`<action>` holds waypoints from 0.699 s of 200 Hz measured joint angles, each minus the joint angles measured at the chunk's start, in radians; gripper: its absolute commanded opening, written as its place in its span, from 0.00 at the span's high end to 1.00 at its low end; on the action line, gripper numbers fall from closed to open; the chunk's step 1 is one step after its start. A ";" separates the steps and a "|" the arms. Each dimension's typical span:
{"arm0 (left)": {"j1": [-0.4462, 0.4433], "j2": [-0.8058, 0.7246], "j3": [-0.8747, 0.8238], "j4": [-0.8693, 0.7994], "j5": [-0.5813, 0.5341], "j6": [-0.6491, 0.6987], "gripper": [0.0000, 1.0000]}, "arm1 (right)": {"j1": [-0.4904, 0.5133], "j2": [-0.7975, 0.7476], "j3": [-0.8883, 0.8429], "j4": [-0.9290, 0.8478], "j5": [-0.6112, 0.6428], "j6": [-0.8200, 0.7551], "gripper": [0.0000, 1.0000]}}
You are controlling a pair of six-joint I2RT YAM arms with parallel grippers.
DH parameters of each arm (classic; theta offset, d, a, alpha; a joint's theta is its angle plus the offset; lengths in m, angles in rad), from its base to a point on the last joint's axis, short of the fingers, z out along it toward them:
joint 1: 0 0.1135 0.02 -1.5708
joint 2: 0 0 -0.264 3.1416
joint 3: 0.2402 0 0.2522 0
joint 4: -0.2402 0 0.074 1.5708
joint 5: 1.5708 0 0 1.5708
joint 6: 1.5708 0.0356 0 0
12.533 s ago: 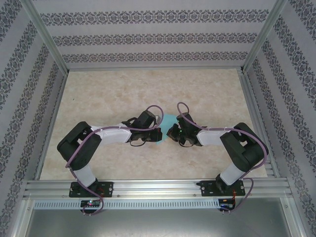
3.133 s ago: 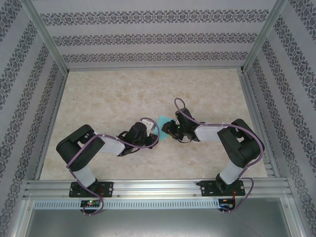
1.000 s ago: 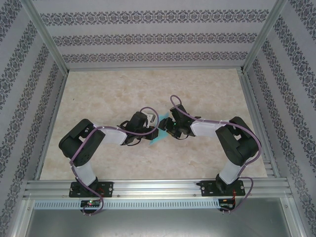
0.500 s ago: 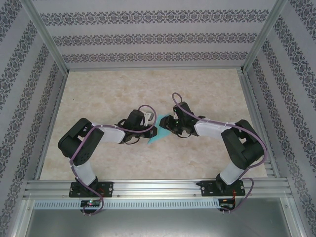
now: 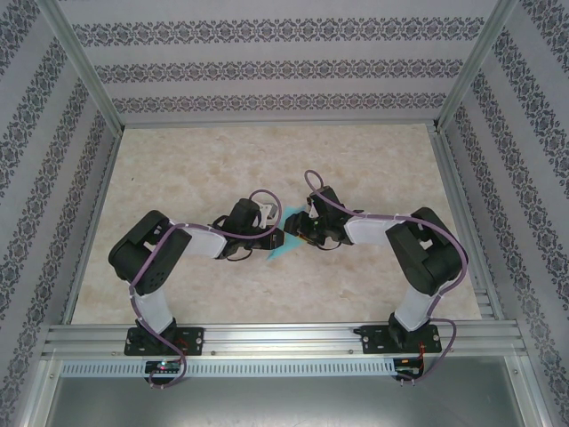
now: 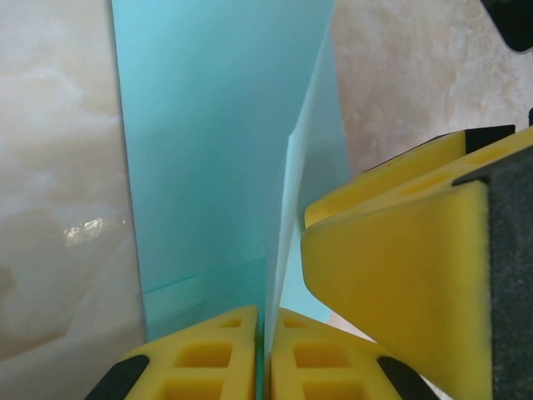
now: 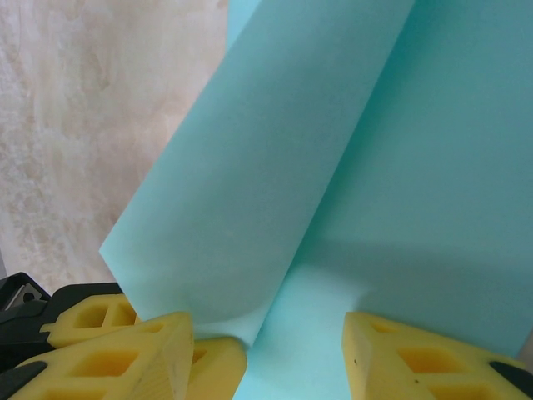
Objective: Fold a paper plane with a square sheet of paper (pick it up from the middle)
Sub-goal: Fourth fold the wing at the center of the table.
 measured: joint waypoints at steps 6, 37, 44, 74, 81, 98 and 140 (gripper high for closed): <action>0.000 0.002 0.000 0.000 0.001 -0.003 0.83 | 0.000 0.004 0.002 -0.001 0.000 0.000 0.49; 0.000 0.002 0.000 0.007 0.016 -0.014 0.69 | 0.000 0.018 0.019 -0.014 0.006 0.011 0.49; 0.000 -0.001 0.000 0.008 0.020 -0.014 0.68 | 0.000 0.020 0.023 -0.019 0.010 0.018 0.49; 0.002 -0.019 -0.010 0.006 0.026 -0.015 0.62 | 0.000 0.027 0.036 -0.035 0.022 0.029 0.49; 0.005 -0.029 -0.018 0.006 0.027 -0.016 0.61 | 0.000 0.028 0.037 -0.039 0.026 0.034 0.50; 0.014 -0.062 -0.040 0.000 0.025 -0.018 0.59 | 0.000 0.032 0.047 -0.052 0.034 0.042 0.49; 0.030 -0.187 -0.087 -0.044 -0.023 -0.019 0.57 | 0.001 0.043 0.078 -0.106 0.049 0.055 0.51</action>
